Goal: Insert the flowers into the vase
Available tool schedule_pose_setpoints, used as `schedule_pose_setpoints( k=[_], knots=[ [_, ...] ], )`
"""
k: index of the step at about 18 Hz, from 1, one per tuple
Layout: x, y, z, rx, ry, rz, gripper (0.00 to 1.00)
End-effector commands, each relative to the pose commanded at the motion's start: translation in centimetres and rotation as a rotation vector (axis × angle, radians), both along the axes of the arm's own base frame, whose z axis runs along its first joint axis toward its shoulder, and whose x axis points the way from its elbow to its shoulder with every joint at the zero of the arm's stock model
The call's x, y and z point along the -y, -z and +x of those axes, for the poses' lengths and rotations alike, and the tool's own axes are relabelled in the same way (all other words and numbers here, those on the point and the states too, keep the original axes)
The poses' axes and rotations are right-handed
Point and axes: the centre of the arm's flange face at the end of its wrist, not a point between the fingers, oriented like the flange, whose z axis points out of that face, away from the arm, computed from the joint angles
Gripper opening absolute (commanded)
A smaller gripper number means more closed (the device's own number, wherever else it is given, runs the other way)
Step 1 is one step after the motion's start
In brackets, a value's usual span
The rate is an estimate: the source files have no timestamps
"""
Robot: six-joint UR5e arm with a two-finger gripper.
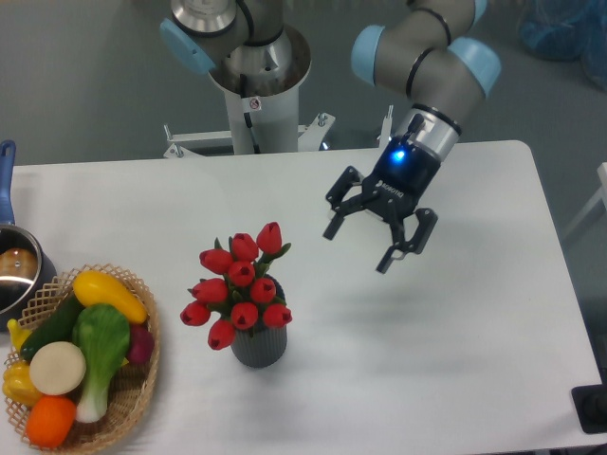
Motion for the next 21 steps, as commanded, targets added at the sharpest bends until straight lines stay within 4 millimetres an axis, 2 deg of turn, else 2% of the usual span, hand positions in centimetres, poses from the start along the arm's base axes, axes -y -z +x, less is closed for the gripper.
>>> schedule_pose_setpoints(
  k=[2, 4, 9, 15, 21],
  knots=[
    [1.4, -1.0, -1.5, -0.071, -0.066, -0.135, 1.0],
    [2.8, -3.0, -2.8, -0.168, -0.133, -0.281, 1.0],
    [6.5, -5.7, -3.1, -0.272, -0.242, -0.499, 1.0],
    [8.8, -8.2, -2.4, -0.293, -0.29, -0.525, 1.0],
    [9.2, -8.4, -2.2, -0.294, -0.297, -0.524, 1.0]
  ],
)
